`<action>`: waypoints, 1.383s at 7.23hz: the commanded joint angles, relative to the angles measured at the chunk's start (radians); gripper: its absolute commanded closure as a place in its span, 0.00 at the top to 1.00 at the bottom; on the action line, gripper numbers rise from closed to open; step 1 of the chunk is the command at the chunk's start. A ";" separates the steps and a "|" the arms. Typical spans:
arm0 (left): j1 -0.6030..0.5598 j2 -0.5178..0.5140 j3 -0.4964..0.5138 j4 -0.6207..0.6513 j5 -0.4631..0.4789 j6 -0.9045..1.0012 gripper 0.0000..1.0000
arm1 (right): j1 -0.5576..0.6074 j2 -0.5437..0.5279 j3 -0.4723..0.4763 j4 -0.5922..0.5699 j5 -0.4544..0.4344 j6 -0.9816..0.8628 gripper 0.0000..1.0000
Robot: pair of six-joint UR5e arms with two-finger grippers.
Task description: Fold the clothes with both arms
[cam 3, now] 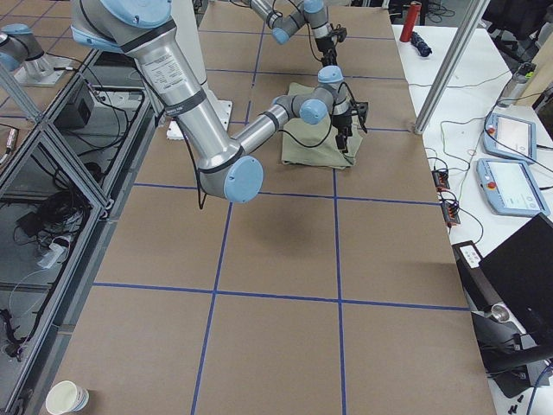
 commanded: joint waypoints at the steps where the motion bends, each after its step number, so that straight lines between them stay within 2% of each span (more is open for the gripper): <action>1: 0.136 0.170 -0.084 -0.184 0.082 -0.226 0.99 | -0.002 -0.043 0.079 -0.011 0.009 -0.011 1.00; 2: 0.164 0.239 -0.086 -0.260 0.090 -0.293 0.92 | -0.003 -0.041 0.079 -0.011 0.010 -0.013 1.00; 3: 0.184 0.264 -0.087 -0.279 0.092 -0.305 0.84 | -0.003 -0.037 0.079 -0.010 0.010 -0.013 1.00; 4: 0.199 0.275 -0.074 -0.284 0.092 -0.322 0.75 | -0.005 -0.035 0.080 -0.010 0.009 -0.013 1.00; 9: 0.244 0.270 -0.072 -0.289 0.090 -0.427 0.51 | -0.008 -0.037 0.079 -0.011 0.009 -0.013 1.00; 10: 0.244 0.270 -0.071 -0.289 0.090 -0.430 0.36 | -0.008 -0.038 0.079 -0.011 0.009 -0.013 1.00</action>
